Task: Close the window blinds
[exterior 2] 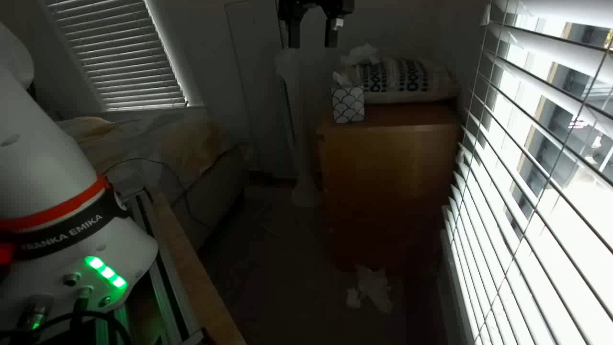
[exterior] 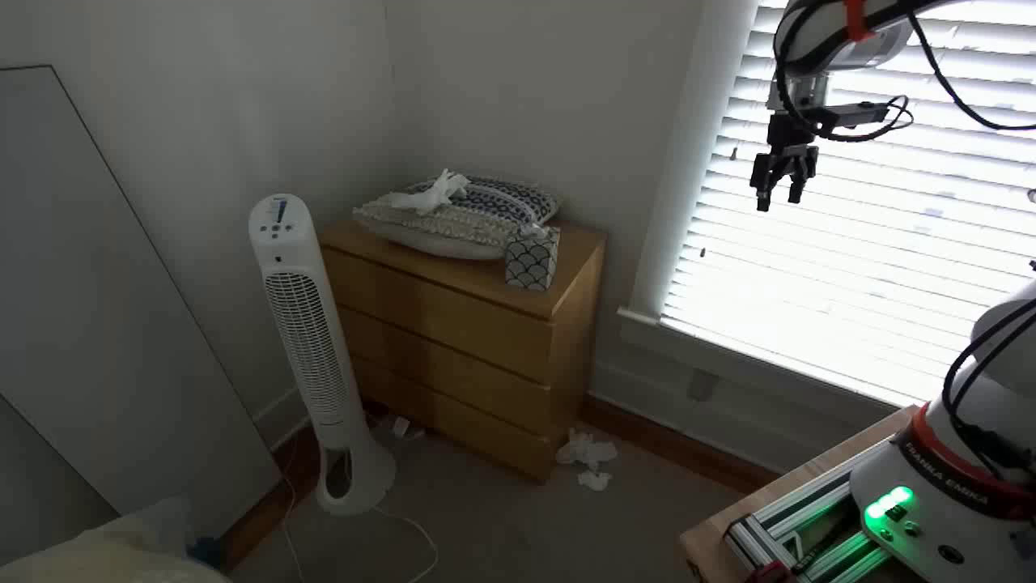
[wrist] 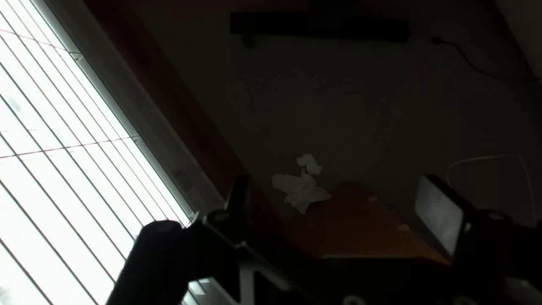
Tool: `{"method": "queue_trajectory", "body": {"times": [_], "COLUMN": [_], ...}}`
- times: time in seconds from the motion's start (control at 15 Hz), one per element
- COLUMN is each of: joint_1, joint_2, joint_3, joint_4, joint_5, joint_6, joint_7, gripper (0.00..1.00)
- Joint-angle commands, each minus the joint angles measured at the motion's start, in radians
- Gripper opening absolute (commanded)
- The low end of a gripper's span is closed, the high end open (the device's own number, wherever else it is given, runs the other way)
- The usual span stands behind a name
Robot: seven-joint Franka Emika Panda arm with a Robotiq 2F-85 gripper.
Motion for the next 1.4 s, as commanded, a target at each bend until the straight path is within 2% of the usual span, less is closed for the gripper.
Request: {"method": "queue_trajectory", "body": {"times": [0.0,0.67,1.07,1.33], "joint_1": [-0.003,-0.001,-0.002,-0.005], "joint_2": [0.000,0.015,0.111,0.168], "joint_3": [0.003,0.005,0.069,0.087], "joint_4": [0.001,0.016,0.107,0.130], "joint_5": [0.001,0.016,0.024,0.005], "joint_6": [-0.001,0.000,0.076,0.171], "joint_7": [-0.001,0.009,0.404,0.644], "gripper": [1.00,1.00,1.00,1.00]}}
